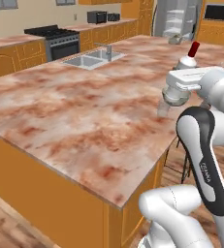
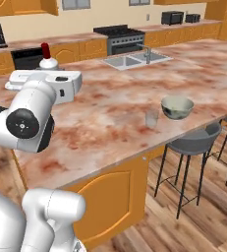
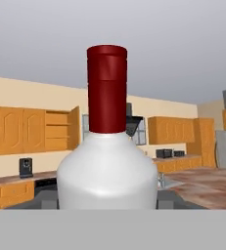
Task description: There is a bowl on the dining counter. Grab a lemon wedge from the fridge and place it in the bowl. Then get the liquor bottle and glass cup from the cabinet and place them next to the bowl.
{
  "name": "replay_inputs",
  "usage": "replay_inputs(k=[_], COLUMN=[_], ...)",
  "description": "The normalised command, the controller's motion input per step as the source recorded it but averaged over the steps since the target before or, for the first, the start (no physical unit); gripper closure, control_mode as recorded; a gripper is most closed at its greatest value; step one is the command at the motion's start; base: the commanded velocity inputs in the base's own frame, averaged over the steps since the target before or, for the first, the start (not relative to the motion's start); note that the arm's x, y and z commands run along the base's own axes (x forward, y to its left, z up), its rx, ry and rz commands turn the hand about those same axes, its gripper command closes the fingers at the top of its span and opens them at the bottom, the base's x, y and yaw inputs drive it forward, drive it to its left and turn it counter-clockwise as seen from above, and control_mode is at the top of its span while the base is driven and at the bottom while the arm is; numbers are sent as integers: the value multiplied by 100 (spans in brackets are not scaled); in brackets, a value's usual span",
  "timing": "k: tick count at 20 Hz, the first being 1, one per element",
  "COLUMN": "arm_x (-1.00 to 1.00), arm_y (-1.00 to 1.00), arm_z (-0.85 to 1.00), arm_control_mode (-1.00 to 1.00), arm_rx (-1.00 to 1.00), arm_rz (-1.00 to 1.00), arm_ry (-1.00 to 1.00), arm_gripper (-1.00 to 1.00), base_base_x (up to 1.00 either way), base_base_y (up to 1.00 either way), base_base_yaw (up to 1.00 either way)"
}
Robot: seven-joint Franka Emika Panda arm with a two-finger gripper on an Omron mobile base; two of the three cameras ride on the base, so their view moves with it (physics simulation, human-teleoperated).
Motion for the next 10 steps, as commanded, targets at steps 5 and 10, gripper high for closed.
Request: replay_inputs(k=[5, 10], arm_x=[0, 0], arm_y=[0, 0], arm_z=[0, 0], arm_control_mode=[100, 100], arm_rx=[0, 0], arm_rz=[0, 0], arm_ry=[0, 0], arm_gripper=[100, 100], base_base_x=[59, 15], base_base_y=[-79, -98], base_base_yaw=[30, 25])
